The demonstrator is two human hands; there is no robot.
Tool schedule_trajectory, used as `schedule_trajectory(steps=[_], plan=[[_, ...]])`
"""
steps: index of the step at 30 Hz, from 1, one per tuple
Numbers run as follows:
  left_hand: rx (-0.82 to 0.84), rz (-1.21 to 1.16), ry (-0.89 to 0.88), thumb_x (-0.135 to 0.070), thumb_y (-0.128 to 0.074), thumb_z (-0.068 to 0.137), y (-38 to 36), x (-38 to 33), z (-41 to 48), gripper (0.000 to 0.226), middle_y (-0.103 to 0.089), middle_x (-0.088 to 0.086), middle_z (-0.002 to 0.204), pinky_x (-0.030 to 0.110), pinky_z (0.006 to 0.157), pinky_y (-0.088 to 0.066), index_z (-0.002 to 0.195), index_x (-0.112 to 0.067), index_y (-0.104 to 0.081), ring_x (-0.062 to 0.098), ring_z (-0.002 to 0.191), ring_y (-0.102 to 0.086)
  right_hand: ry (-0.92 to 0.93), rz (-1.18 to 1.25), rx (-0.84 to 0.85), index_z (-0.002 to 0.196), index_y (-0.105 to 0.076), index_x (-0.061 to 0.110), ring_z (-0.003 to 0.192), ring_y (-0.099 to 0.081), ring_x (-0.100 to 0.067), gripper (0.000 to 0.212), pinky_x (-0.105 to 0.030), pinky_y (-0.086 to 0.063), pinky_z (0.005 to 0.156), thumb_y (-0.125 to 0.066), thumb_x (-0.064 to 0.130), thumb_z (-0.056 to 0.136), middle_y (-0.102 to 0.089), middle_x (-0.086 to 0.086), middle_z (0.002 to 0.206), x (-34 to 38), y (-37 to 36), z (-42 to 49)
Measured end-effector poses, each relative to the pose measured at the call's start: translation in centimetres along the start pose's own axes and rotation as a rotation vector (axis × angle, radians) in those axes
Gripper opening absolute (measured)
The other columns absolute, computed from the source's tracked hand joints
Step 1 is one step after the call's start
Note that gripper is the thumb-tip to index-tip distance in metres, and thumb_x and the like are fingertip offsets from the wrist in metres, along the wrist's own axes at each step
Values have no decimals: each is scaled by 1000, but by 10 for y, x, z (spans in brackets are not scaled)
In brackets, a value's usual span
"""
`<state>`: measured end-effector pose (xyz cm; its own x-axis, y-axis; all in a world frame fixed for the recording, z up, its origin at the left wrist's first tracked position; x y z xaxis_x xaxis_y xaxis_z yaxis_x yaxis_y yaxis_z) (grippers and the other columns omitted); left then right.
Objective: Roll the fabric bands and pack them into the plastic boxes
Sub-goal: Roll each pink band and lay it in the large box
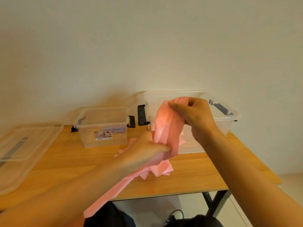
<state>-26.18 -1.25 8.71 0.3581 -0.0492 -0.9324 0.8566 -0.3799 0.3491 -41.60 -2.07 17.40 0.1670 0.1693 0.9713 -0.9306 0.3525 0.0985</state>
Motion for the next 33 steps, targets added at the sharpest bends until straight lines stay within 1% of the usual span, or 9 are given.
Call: schedule_trajectory(steps=[2, 5, 7, 11, 16, 20, 22, 25, 33], plan=[[22, 74, -11, -16, -79, 83, 3, -1, -6, 19, -72, -10, 83, 18, 70, -56, 93, -26, -66, 3, 77, -68, 12, 29, -25, 85, -74, 13, 71, -72, -17, 8, -37, -63, 67, -81, 16, 86, -76, -9, 87, 11, 7, 3], [86, 171, -37, -16, -81, 81, 13, -12, -8, 26, -75, -1, 97, 36, 90, -57, 103, -21, -68, 15, 93, -71, 8, 171, -85, 91, -72, 2, 67, -69, -16, 16, -34, -63, 67, -81, 15, 87, -70, -11, 81, 30, 20, 22], [110, 2, -71, -9, -84, 76, 22, -27, -5, 36, -76, 8, 102, 43, 95, -56, 109, -9, -70, 22, 95, -73, -13, 333, -41, 90, -71, 4, 68, -65, -17, 13, -28, -58, 64, -75, 17, 92, -66, -8, 77, 40, 20, 39], [138, -558, -60, 7, -68, 81, 37, -68, 10, 29, -73, 14, 92, 33, 75, -60, 109, 0, -70, 22, 75, -72, -158, 166, 150, 93, -71, 5, 63, -68, -14, 10, -25, -58, 59, -64, 11, 98, -72, -5, 71, 42, -2, 48], [-108, -423, -96, -6, -64, 95, 80, -86, 44, 11, -76, 7, 84, 24, 62, -57, 100, -6, -75, 15, 69, -70, -133, 205, -72, 76, -59, 5, 38, -50, -10, 20, -22, -51, 44, -54, -4, 94, -49, 0, 46, 104, 32, 98], [-39, -639, -81, -19, -61, 99, 87, -99, 63, 14, -75, 4, 78, 23, 57, -58, 95, -11, -72, 12, 61, -71, -47, 138, -53, 90, -61, 15, 71, -61, -20, 10, -30, -59, 66, -61, 20, 99, -63, -7, 83, 122, 29, 121], [15, -770, -143, -19, -55, 102, 87, -116, 70, 17, -76, 3, 82, 22, 60, -59, 97, -13, -70, 10, 66, -73, -97, 36, 71, 102, -61, 19, 88, -66, -25, 21, -37, -57, 87, -59, 39, 101, -67, -10, 101, 95, 10, 115], [35, -852, -186, -22, -53, 104, 90, -131, 83, 22, -76, 9, 99, 27, 67, -61, 118, -10, -63, 14, 79, -74, -209, 89, 336, 123, -65, 20, 95, -70, -25, 44, -37, -57, 90, -58, 55, 98, -71, -10, 111, 41, -28, 88], [119, -866, -291, -27, -56, 102, 96, -147, 102, 23, -73, 5, 98, 31, 83, -59, 119, -13, -64, 16, 89, -71, -199, 323, 226, 100, -64, 12, 62, -60, -14, 13, -23, -52, 51, -64, 0, 93, -66, 1, 72, 20, -10, 79]])
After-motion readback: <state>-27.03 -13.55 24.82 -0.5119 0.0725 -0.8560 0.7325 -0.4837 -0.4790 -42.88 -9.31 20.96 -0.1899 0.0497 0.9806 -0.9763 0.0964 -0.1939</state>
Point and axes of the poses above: each hand's wrist, its own z-axis towards the middle knuckle, its own y-axis out of the back of the hand, x = y × z, the point moved 9 cm from there along z, towards the middle knuckle
